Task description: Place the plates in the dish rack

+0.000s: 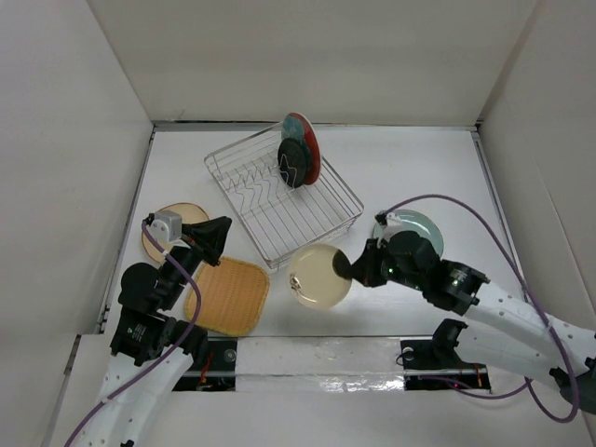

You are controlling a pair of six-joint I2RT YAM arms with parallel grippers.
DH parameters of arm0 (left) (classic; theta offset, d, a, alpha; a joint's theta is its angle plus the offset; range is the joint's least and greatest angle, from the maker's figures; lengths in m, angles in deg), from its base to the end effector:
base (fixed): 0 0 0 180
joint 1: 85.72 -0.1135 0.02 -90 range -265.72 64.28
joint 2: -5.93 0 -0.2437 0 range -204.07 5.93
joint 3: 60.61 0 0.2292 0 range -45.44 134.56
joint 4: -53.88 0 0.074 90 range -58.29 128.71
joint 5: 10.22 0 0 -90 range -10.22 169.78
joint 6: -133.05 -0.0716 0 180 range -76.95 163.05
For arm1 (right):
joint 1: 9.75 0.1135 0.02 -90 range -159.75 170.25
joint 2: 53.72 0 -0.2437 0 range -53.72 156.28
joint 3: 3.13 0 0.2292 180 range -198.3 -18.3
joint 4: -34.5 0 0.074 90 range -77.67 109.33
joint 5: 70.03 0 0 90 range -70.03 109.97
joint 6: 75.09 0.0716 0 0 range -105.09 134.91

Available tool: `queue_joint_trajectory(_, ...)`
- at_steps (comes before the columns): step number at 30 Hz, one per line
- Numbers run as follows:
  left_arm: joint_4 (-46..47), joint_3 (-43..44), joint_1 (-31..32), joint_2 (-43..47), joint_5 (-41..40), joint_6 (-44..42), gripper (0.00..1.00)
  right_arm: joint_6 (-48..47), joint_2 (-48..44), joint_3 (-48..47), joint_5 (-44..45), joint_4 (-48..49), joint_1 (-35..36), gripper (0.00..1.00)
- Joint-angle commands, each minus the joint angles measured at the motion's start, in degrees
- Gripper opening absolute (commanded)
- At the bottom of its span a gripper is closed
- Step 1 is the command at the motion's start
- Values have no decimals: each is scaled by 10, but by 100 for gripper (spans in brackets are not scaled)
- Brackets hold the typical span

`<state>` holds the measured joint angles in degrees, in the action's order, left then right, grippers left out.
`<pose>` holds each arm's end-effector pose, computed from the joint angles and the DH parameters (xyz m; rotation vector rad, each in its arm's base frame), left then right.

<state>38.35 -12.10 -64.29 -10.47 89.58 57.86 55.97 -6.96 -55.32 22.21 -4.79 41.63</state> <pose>0.1062 -0.0548 0.3454 0.2251 1.2940 -0.6506 0.1283 0.1561 0.2316 -0.1829 2.2913 0.8539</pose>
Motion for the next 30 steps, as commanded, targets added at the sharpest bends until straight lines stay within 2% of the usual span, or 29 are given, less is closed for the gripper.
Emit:
queue_joint_trajectory(1, 19, 13, 4, -6, -3, -5, 11, -73, 12, -97, 43, 2, 23, 0)
queue_joint_trajectory(5, 19, 12, 4, 1, -8, -4, 18, -155, 114, -195, 131, 57, 23, 0)
queue_joint_trajectory(6, 18, 12, 4, 1, -9, -4, 19, -174, 174, -250, 195, 74, 15, 0)
queue_joint_trajectory(8, 19, 12, 4, 2, -8, -4, 19, -219, 242, -320, 263, 81, 9, 0)
queue_joint_trajectory(9, 19, 12, 4, 2, -8, -4, 20, -238, 311, -361, 308, 83, 9, 0)
queue_joint_trajectory(10, 19, 12, 4, 2, -6, -4, 20, -263, 345, -434, 334, 99, 9, 0)
queue_joint_trajectory(12, 19, 11, 4, 2, -1, -3, 24, -323, 413, -511, 405, 108, 9, 0)
queue_joint_trajectory(13, 19, 11, 4, 3, -1, -3, 25, -342, 481, -551, 427, 102, 3, 0)
queue_joint_trajectory(14, 19, 11, 4, 4, 0, -2, 28, -379, 514, -622, 453, 108, -2, 0)
queue_joint_trajectory(16, 19, 11, 4, 5, 1, -3, 30, -402, 604, -696, 491, 97, -8, 0)
queue_joint_trajectory(17, 19, 11, 4, 5, 3, -2, 33, -439, 630, -751, 509, 105, -8, 0)
queue_joint_trajectory(21, 20, 11, 4, 2, 6, -2, 37, -455, 749, -897, 577, 79, -32, 0)
queue_joint_trajectory(24, 20, 11, 4, -1, 7, -2, 37, -461, 805, -955, 602, 59, -37, 0)
queue_joint_trajectory(30, 22, 10, 4, -4, 13, -2, 37, -466, 824, -929, 599, 105, -43, 0)
